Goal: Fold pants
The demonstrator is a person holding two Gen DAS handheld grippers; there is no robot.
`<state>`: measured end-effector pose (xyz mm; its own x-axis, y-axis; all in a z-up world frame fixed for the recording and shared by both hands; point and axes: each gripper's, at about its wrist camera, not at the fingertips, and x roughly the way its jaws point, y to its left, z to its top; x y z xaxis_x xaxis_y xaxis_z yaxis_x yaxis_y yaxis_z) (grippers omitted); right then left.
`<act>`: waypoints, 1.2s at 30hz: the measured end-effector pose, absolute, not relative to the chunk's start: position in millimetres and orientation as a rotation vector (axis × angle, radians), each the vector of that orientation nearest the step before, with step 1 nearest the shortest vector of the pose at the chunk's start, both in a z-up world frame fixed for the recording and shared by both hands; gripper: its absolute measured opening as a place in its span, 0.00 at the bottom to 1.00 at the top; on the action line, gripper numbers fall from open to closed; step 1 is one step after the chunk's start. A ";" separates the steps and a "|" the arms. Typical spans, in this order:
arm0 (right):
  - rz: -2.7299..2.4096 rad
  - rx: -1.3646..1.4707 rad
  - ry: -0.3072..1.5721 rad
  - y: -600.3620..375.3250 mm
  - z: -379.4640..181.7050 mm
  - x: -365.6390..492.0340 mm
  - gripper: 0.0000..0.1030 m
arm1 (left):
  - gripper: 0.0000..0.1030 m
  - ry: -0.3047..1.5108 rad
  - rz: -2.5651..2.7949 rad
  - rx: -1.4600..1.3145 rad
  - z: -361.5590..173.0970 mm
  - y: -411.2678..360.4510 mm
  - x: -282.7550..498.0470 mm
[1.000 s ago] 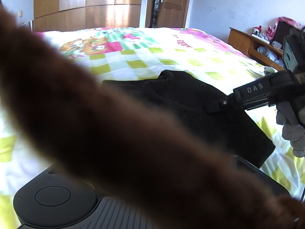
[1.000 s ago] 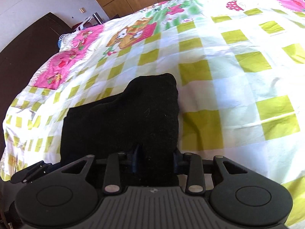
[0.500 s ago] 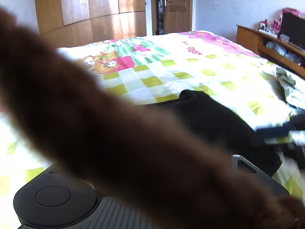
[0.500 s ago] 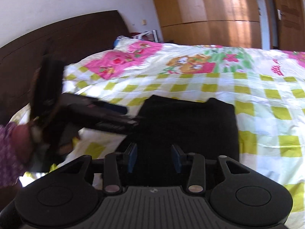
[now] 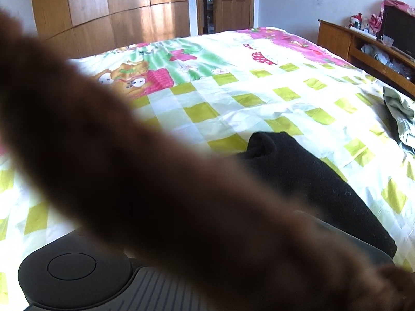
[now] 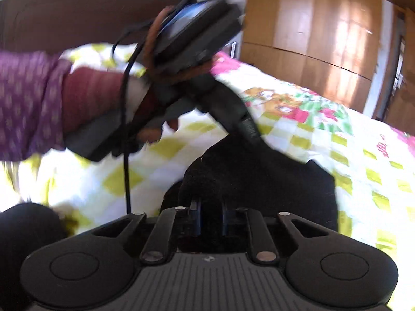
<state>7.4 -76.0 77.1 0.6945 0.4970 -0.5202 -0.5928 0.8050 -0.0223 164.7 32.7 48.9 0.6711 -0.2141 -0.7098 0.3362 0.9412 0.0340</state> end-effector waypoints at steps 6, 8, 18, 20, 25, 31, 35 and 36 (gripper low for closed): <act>0.637 -0.099 0.566 -47.8 64.1 34.6 0.29 | 0.20 0.681 -0.299 0.207 72.2 38.4 177.3; 0.650 -0.098 0.642 -26.2 35.1 40.8 0.31 | 0.20 0.689 -0.264 0.204 61.9 46.0 181.8; 0.687 -0.119 0.541 -48.8 46.0 16.1 0.47 | 0.24 0.690 -0.169 0.235 37.2 70.9 166.7; 0.672 -0.095 0.527 -58.8 52.7 8.1 0.47 | 0.24 0.650 -0.152 0.245 49.2 68.7 160.6; 0.638 -0.046 0.507 -80.9 48.4 -6.2 0.48 | 0.26 0.579 -0.176 0.232 72.4 50.3 139.4; 0.661 -0.020 0.737 -74.9 23.8 8.2 0.47 | 0.33 0.706 -0.249 0.353 34.3 16.8 128.2; 0.604 0.044 0.620 -108.7 53.9 0.4 0.47 | 0.38 0.728 -0.224 0.397 21.8 18.0 127.0; 0.584 0.064 0.598 -116.3 59.1 7.1 0.47 | 0.38 0.720 -0.227 0.371 27.9 20.3 124.2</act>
<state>7.1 -116.3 59.1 0.6705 0.5365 -0.5124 -0.5003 0.8370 0.2216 124.2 20.3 27.9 0.7315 -0.0757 -0.6776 0.3275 0.9107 0.2517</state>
